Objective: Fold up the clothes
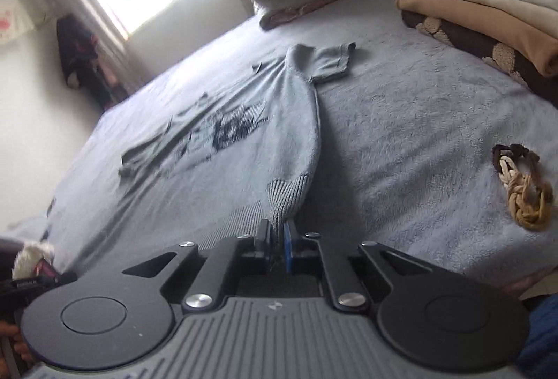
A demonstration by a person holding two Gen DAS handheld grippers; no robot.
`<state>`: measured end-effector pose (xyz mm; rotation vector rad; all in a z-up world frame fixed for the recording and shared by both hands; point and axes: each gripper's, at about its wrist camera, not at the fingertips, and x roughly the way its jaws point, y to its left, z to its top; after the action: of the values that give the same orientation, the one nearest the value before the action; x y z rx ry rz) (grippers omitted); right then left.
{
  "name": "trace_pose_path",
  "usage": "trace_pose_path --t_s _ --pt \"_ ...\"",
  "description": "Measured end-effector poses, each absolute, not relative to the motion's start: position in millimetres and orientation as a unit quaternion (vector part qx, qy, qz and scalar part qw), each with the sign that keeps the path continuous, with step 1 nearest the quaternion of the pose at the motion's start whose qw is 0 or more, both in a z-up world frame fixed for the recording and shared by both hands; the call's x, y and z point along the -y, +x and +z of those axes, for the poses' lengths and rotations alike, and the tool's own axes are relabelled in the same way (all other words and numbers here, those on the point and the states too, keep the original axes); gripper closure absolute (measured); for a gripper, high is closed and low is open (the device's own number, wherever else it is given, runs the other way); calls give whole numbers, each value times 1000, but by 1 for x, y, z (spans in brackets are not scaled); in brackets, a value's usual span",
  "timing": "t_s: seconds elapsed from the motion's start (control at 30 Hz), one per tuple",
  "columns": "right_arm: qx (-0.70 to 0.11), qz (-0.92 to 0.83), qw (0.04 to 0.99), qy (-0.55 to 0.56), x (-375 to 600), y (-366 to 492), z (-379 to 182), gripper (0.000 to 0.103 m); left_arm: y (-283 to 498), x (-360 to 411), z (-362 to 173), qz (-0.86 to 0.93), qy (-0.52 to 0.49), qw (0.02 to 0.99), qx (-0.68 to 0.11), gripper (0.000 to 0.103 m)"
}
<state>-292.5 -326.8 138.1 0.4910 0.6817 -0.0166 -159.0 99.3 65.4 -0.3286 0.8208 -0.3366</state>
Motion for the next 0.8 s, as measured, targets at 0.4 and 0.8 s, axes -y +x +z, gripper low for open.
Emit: trace_pose_path --t_s 0.4,0.8 --pt "-360 -65 906 213 335 -303 127 100 -166 -98 60 -160 -136 892 -401 98" --pt "-370 -48 881 292 349 -284 102 55 -161 -94 48 -144 -110 894 -410 98"
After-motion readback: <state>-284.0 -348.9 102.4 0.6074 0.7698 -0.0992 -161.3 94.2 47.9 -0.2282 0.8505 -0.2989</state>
